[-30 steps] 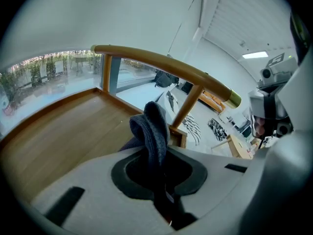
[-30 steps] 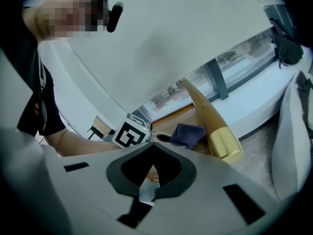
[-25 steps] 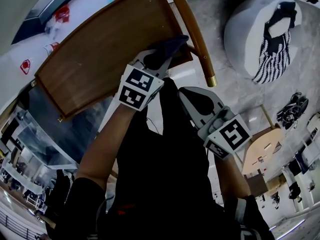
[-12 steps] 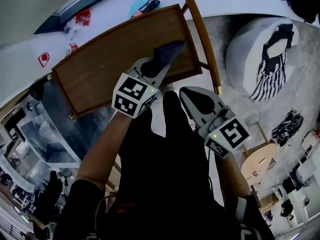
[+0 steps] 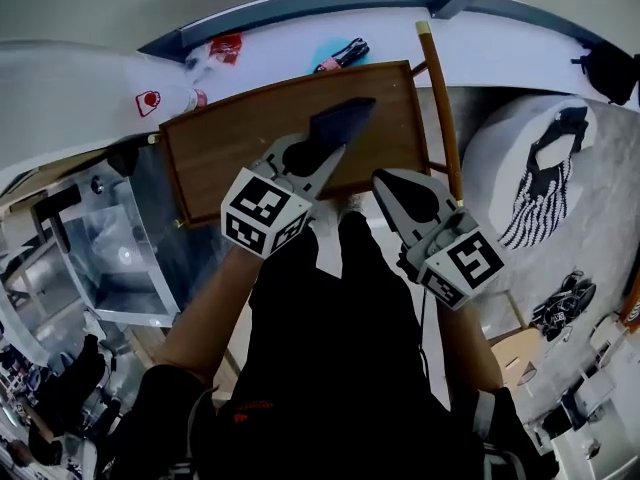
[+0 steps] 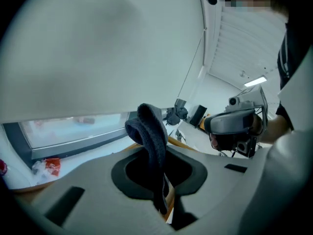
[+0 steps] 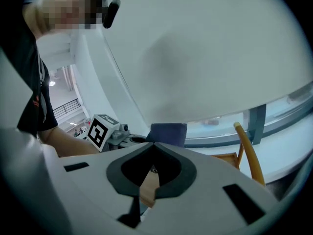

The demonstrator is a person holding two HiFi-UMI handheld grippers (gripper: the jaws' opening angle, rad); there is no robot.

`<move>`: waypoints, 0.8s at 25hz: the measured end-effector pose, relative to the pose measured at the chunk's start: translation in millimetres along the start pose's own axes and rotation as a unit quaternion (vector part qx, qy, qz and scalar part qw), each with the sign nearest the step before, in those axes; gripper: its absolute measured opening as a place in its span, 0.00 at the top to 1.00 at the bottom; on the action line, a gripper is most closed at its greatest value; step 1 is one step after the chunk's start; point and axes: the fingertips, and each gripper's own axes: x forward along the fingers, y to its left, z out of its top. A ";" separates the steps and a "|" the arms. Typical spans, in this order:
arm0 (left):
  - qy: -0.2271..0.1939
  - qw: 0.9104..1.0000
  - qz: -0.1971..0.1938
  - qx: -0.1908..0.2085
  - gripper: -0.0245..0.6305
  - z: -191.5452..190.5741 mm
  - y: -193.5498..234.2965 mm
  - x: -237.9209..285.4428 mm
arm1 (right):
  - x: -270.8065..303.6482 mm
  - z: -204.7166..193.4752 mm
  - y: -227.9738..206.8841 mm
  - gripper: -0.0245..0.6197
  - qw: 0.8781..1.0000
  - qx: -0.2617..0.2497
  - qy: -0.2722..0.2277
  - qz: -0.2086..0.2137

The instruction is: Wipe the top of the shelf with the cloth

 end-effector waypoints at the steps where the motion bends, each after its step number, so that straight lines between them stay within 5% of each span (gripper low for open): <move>1: -0.009 1.000 0.005 0.000 0.88 8.1 3.2 -11.3 | 4.0 6.6 6.7 0.95 1.000 -0.007 -0.001 0.004; 9: -0.081 0.996 0.034 -0.006 0.88 60.8 18.9 -102.4 | 30.4 56.9 58.6 0.95 0.997 -0.059 -0.020 0.036; 20: -0.146 0.986 0.082 -0.020 0.88 86.2 37.8 -207.9 | 51.6 110.7 124.4 0.95 0.988 -0.133 -0.038 0.073</move>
